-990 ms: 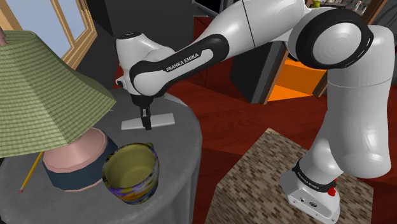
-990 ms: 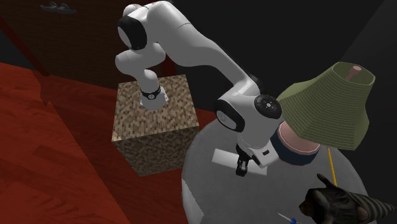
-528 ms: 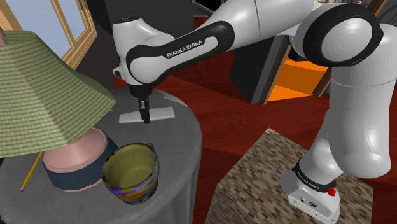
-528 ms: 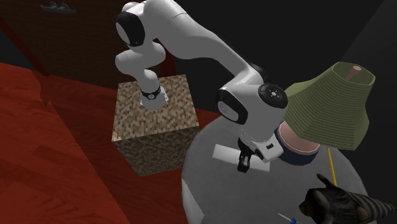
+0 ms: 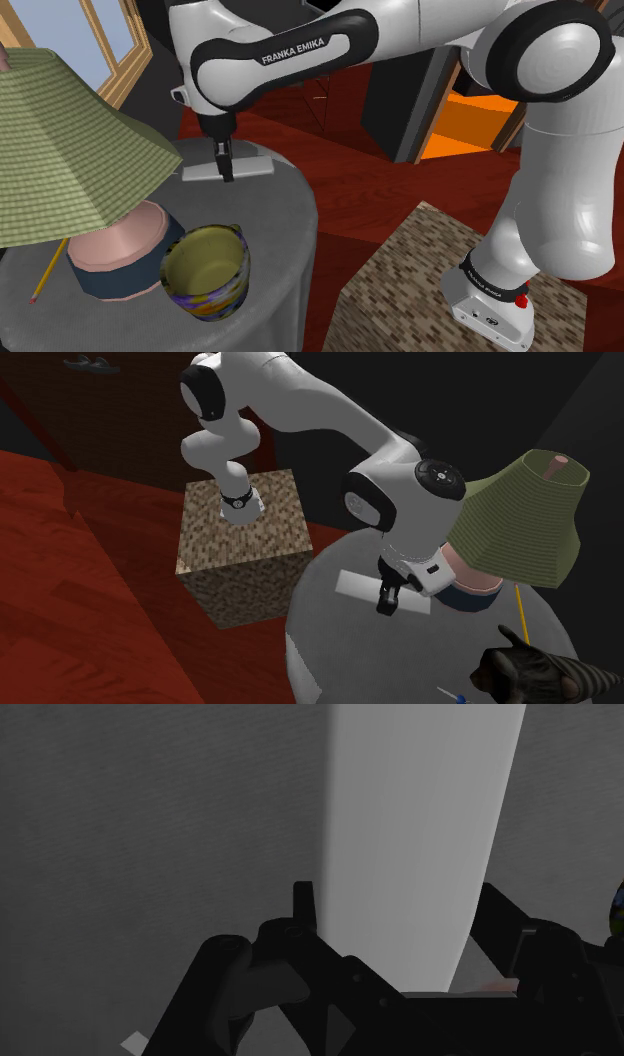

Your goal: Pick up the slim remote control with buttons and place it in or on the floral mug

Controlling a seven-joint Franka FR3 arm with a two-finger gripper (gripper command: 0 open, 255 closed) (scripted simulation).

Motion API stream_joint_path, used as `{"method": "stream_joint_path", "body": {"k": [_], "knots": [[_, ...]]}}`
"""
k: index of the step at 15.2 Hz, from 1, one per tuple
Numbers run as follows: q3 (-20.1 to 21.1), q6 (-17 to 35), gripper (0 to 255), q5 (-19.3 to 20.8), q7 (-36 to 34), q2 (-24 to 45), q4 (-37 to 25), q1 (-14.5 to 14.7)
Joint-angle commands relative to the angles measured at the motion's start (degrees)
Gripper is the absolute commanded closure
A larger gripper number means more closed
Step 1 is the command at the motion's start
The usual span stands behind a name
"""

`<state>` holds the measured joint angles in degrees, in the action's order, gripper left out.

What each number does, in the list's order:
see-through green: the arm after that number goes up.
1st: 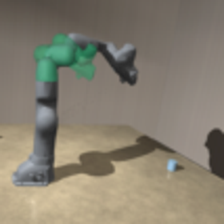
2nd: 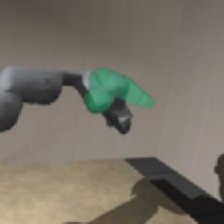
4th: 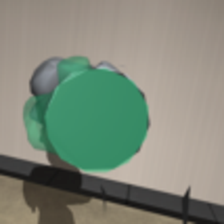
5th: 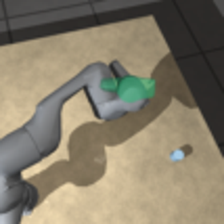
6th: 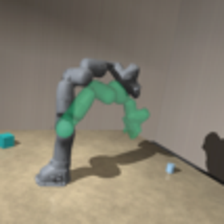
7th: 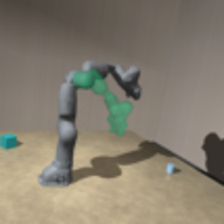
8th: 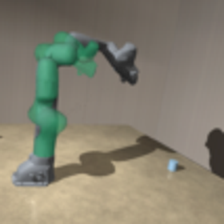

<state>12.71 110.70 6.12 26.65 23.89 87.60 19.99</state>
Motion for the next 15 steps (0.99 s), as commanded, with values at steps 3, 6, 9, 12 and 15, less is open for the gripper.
{"method": "stream_joint_path", "body": {"k": [3, 6, 9, 12, 15], "knots": [[0.08, -2.9, 255, -0.2, 0.21, -0.58, -2.33, 0.01], [0.14, -5.07, 255, -0.31, 0.32, -0.87, -4.22, 0.07], [0.19, -7.29, 255, -0.38, 0.42, -1.03, -6.29, 0.15], [0.23, -9.59, 255, -0.42, 0.5, -1.07, -8.56, 0.26], [0.27, -11.96, 255, -0.43, 0.57, -0.95, -11.04, 0.4]]}}
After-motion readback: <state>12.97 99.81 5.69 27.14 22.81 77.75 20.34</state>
